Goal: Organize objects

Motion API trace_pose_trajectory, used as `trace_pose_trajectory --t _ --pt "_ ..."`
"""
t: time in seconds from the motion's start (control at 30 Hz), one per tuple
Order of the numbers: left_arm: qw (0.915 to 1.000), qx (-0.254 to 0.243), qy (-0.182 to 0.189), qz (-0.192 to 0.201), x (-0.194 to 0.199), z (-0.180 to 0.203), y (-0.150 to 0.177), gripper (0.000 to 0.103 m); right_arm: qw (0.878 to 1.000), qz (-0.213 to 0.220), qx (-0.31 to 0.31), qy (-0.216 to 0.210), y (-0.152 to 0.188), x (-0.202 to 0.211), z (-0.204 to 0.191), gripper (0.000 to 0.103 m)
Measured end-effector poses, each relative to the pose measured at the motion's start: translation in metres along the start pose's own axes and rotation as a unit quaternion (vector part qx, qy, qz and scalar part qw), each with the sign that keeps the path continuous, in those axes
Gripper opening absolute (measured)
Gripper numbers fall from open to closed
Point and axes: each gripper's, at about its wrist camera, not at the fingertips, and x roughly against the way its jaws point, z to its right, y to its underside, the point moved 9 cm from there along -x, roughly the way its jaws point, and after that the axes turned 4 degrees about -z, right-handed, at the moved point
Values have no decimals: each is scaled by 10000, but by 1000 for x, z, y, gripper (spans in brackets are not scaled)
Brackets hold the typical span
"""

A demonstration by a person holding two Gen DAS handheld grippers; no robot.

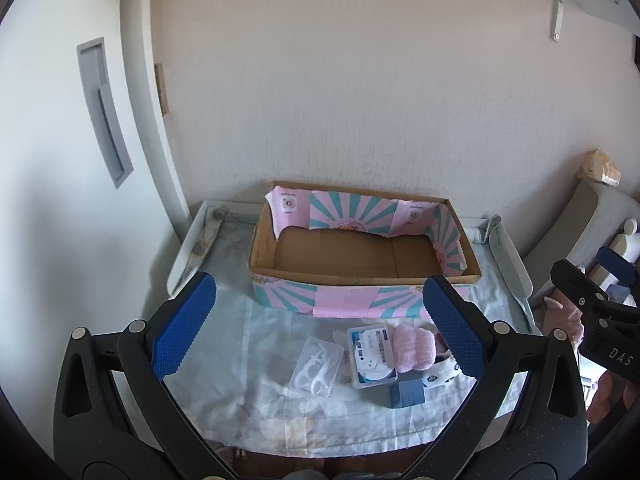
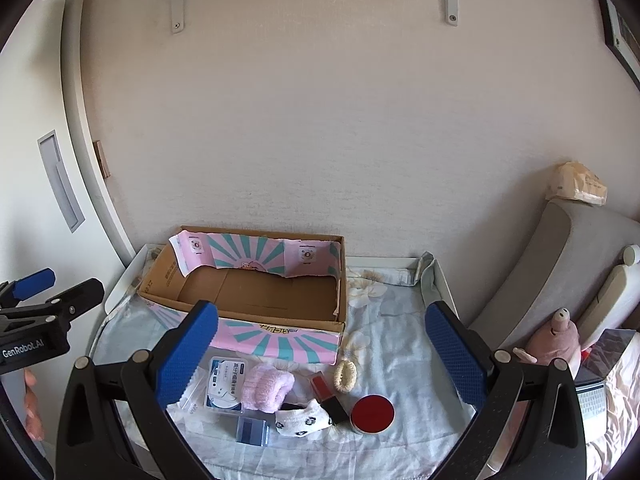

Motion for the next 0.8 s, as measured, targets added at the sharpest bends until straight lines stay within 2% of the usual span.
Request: trace_pose_trajectory --t 0.33,0.43,0.57,0.67,0.8 --pt "9996 211 -85 -145 -8 -15 4 103 9998 -150 87 -75 7 -9 14 103" --pt "9991 283 -159 -280 -15 -25 12 103 9993 -221 215 -215 13 -14 14 103" --pt "9985 90 -50 -544 -30 -30 31 103 9932 -254 899 -702 22 -24 1 103" --pt "9969 -225 -53 -754 -44 -31 48 103 9808 -595 1340 -1283 36 -43 -10 103" --pt "9917 -616 178 -1115 -68 -22 75 103 9616 -886 1789 -1883 58 -68 -23 103"
